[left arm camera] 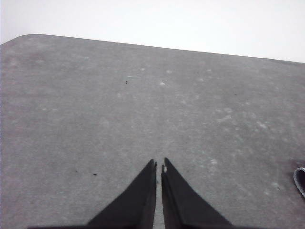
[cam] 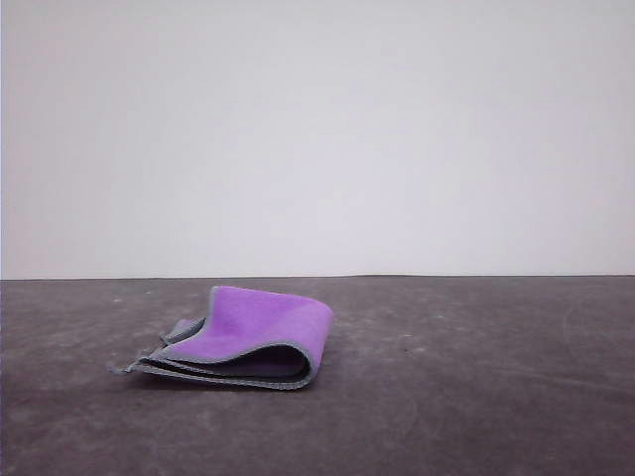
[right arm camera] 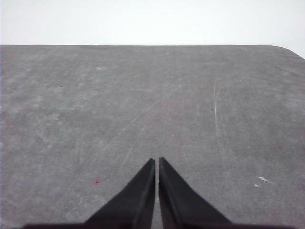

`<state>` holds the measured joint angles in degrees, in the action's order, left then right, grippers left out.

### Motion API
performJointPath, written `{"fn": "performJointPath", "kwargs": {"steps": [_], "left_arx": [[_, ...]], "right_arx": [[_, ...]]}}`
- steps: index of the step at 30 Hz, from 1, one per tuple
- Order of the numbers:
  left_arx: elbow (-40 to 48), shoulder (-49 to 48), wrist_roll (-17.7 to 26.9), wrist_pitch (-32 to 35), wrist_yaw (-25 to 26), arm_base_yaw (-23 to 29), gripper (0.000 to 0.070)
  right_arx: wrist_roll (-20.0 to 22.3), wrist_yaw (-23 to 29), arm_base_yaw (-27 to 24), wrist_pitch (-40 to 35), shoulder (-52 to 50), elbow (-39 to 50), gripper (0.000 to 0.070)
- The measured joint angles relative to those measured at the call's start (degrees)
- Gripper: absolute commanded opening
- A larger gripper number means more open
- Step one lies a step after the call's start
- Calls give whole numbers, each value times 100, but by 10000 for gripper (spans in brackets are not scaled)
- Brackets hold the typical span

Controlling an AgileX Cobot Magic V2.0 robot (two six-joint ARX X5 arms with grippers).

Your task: Fold clothes

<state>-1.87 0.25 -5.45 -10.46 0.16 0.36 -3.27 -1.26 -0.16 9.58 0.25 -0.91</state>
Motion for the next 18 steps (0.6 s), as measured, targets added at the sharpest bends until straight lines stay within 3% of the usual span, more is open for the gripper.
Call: {"fn": "performJointPath", "kwargs": {"steps": [18], "left_arx": [[0, 0, 0, 0, 0, 0, 3]], "right_arx": [[0, 0, 0, 0, 0, 0, 10]]}}
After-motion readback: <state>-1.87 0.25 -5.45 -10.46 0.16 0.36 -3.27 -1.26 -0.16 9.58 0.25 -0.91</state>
